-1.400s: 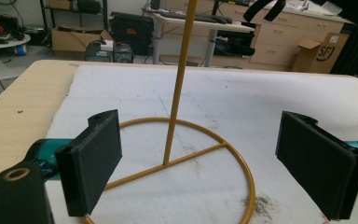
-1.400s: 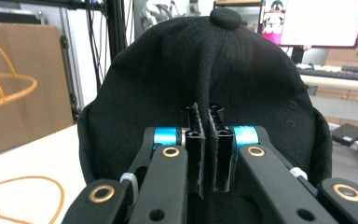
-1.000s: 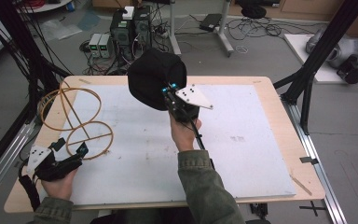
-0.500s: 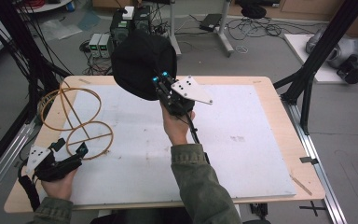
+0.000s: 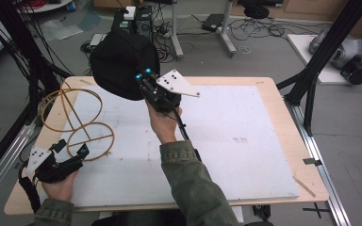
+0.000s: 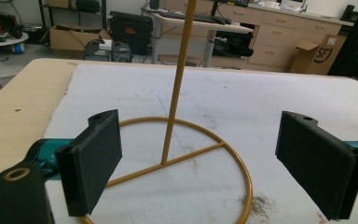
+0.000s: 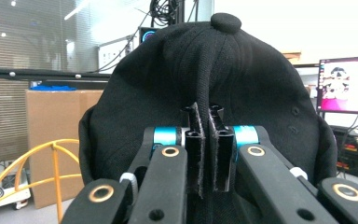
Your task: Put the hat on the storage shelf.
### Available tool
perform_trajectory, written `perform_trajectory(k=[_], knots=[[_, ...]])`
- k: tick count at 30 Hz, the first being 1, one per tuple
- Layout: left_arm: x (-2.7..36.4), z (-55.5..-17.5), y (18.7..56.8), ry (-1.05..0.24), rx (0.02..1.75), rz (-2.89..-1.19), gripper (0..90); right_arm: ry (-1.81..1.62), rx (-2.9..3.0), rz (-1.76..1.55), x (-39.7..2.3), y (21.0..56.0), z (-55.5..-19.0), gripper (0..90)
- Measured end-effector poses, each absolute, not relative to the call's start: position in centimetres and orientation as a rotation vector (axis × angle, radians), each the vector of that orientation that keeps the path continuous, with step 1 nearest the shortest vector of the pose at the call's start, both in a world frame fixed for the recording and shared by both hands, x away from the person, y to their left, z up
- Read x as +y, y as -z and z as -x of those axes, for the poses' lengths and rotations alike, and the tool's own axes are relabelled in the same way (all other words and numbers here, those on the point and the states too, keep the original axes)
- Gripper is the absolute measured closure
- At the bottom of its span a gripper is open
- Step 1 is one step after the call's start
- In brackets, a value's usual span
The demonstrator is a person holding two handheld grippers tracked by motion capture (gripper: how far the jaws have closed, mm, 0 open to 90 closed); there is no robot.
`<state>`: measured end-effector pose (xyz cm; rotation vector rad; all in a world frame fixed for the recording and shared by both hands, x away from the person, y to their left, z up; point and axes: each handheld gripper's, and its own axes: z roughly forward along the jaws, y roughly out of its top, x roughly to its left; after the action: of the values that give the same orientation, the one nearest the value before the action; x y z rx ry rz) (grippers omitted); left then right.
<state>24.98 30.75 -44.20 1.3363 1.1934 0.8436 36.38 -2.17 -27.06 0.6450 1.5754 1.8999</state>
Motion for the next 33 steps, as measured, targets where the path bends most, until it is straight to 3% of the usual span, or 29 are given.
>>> perform_trajectory(k=[33], knots=[[31.1, -24.9, 44.3, -0.833, 1.194, -1.330, 14.7, -2.073, 1.712, -0.462, 7.0, 24.9, -35.6, 87.5]])
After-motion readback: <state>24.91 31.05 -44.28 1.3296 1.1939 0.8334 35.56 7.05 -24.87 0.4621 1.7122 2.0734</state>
